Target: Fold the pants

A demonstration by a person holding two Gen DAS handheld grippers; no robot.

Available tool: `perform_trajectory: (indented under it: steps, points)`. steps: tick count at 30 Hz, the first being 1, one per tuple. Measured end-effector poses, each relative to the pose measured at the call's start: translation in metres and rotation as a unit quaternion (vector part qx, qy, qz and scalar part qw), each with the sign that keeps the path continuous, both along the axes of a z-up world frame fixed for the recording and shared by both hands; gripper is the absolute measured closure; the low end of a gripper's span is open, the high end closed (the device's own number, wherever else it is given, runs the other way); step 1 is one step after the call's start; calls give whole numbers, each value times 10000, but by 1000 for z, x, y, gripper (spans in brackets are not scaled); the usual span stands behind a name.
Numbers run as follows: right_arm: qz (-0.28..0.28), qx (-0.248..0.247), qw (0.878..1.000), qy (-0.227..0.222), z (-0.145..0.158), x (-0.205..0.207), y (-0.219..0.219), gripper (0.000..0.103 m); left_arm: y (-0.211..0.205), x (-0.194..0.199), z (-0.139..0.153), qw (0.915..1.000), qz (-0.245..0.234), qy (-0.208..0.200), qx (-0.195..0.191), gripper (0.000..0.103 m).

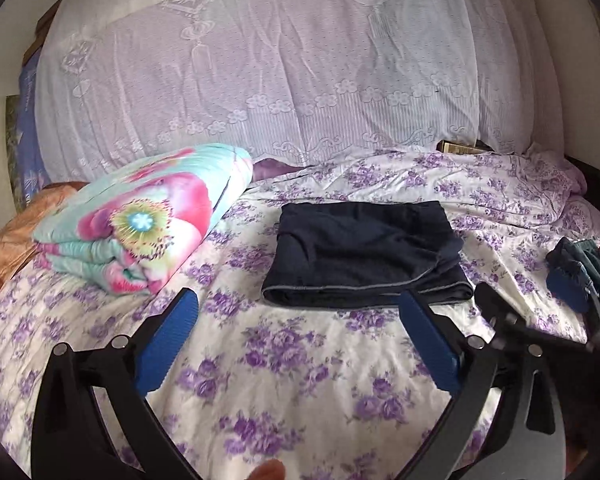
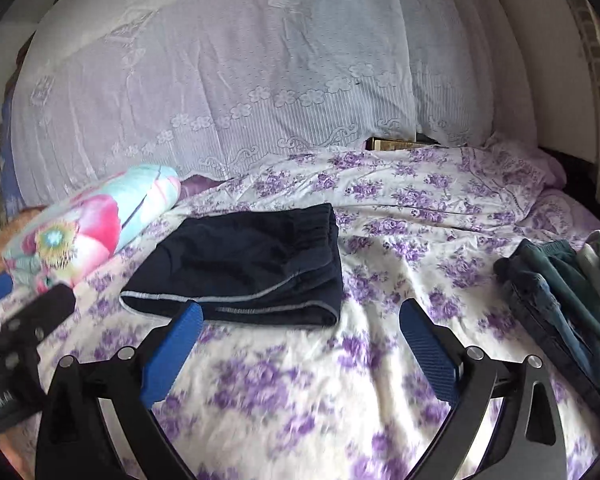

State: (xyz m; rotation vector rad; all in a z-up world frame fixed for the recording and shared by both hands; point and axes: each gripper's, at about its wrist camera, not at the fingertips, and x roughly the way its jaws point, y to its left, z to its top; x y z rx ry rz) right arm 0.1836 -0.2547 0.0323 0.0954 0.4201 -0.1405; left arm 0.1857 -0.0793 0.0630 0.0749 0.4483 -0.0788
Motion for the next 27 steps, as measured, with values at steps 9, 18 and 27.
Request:
perform_trajectory:
  steps: [9,18,27]
  points:
    - [172,375,9988,261,-11,12,-3,4,11,12,-11,9999,-10,100,50,5]
    - [250,313,9987,329,-13,20,4,4,18,25,-18,9995,-36,303,-80,5]
    - [242,316,9987,327,-13,19,4,4,15,25,-19,9994,-70,322,-73,5]
